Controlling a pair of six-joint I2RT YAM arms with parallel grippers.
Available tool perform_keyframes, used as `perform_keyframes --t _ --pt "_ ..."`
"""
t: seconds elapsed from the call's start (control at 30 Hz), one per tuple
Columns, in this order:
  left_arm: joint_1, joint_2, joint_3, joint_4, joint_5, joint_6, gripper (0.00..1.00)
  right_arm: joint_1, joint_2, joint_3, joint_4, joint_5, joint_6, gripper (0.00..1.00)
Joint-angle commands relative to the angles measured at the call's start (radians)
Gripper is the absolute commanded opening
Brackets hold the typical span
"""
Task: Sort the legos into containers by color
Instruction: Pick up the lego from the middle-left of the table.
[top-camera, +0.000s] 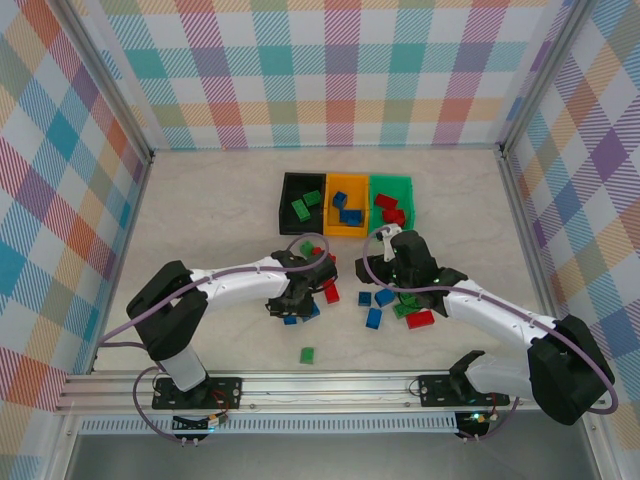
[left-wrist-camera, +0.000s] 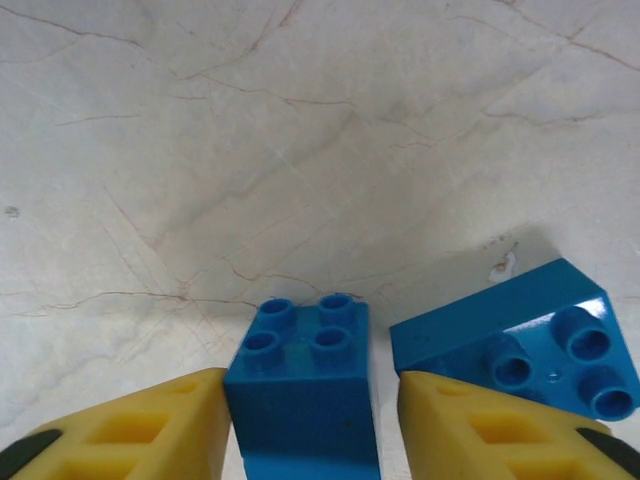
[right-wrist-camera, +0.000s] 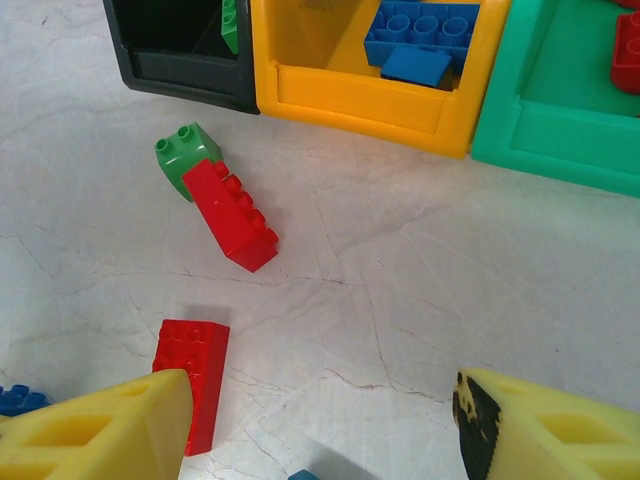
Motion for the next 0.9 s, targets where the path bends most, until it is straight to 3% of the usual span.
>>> perform_keyframes --t 0.0,0.2,0.43,0.7,0.87 --pt "0.011 0.033 -0.050 0.043 0.004 -0.018 0.41 0.002 -0.021 0.001 0.002 0.002 0.006 0.70" --pt "0.011 0.008 -0.050 0.037 -0.005 -0.022 0.32 0.002 -0.026 -0.001 0.003 0.001 0.006 0.70" --pt "0.011 -0.078 0.013 -0.006 -0.049 -0.008 0.30 0.002 -0.030 -0.003 0.004 0.005 0.008 0.70" --pt "0.021 -0.098 0.266 -0.082 -0.146 0.084 0.30 0.000 -0.056 -0.015 0.009 0.020 0.019 0.70" --pt "0.093 -0.023 0.440 -0.001 -0.109 0.159 0.30 -0.018 -0.072 -0.031 0.010 0.040 0.039 0.70"
